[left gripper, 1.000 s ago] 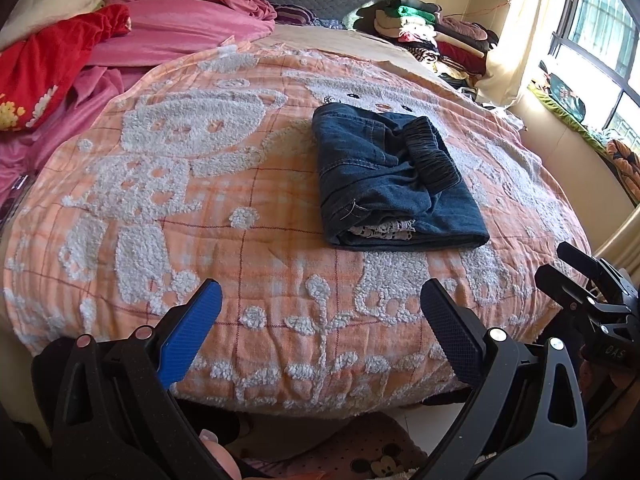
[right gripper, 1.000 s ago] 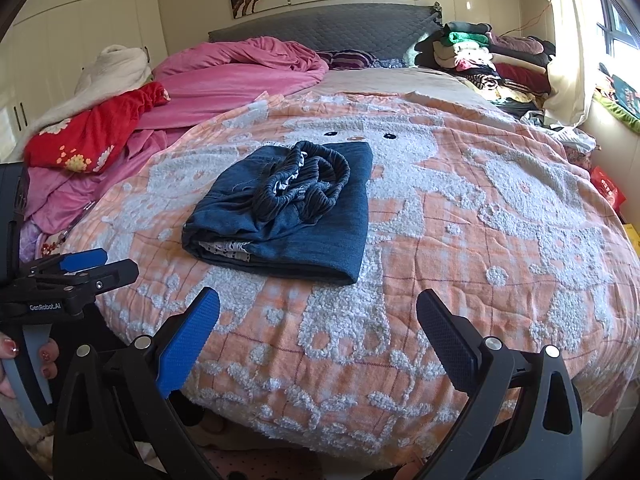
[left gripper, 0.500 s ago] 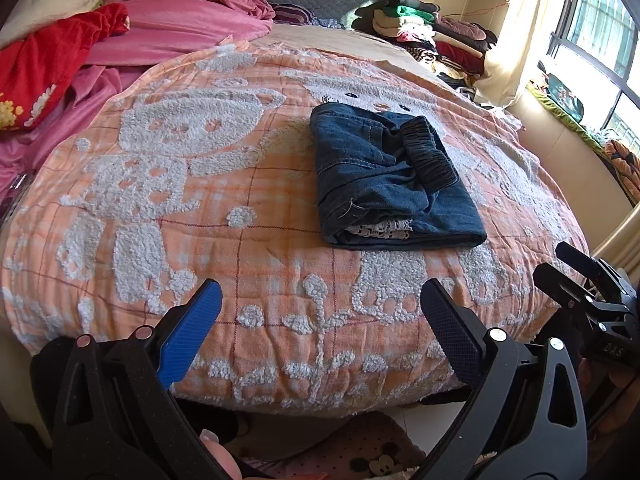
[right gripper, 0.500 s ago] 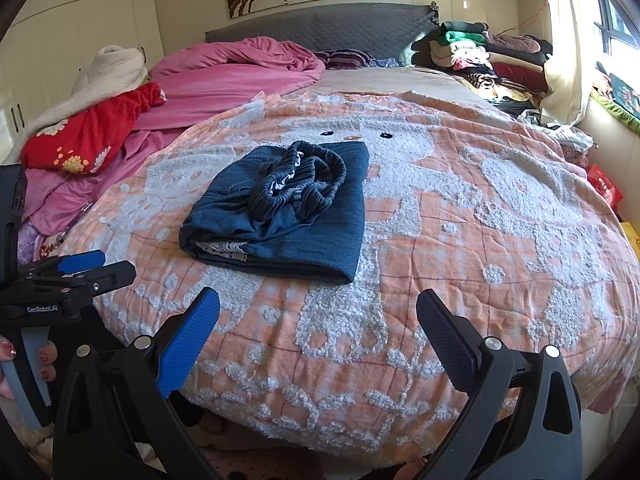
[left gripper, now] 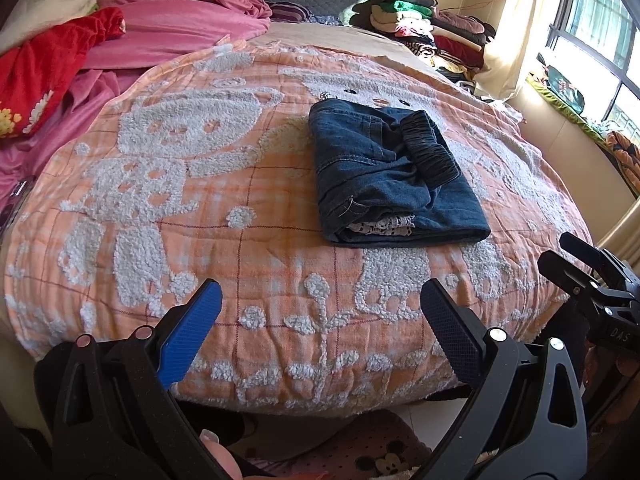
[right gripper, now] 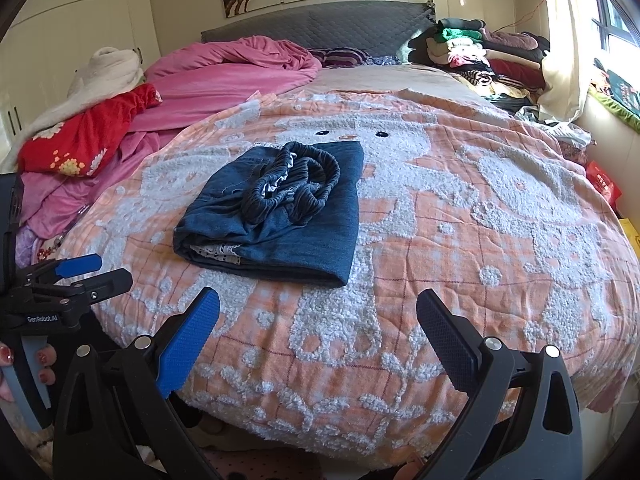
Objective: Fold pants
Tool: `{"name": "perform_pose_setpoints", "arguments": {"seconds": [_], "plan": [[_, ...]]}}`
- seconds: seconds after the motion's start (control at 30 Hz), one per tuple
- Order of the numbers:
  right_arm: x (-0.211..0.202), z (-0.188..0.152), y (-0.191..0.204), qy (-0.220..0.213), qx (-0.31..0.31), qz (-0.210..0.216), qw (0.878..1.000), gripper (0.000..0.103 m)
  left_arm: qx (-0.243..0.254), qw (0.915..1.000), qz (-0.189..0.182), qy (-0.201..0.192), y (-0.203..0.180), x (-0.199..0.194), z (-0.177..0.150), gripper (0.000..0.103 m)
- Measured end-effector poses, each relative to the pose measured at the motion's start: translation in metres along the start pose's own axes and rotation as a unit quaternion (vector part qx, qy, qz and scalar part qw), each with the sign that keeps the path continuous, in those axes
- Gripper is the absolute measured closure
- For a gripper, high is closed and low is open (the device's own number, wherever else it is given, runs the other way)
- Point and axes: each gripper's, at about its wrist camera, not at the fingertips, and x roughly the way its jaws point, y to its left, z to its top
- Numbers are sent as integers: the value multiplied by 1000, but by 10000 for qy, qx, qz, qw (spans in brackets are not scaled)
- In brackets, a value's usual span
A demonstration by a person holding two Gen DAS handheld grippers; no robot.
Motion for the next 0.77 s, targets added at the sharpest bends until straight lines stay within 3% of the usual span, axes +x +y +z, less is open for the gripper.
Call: {"name": "perform_pose_setpoints", "arguments": {"seconds": [0.3, 0.47, 0.53, 0.63, 0.77], "plan": [[8, 10, -18, 111, 117, -65, 9998, 5, 122, 9998, 159, 82, 5, 11, 6, 10], [9, 22, -56, 91, 333, -250, 9991, 5, -323, 9993, -176, -101, 31, 14, 32, 10], [10, 32, -89, 84, 480, -477, 9977, 5, -433, 9989, 96, -140, 56, 23, 55, 10], [15, 50, -158, 95, 767, -912, 9928, 5, -665, 9946, 788, -69, 110, 53, 90, 10], [40, 72, -273, 290, 1274, -1787, 9752, 5, -1078, 9842, 1360, 345, 187, 109, 129, 10]]}}
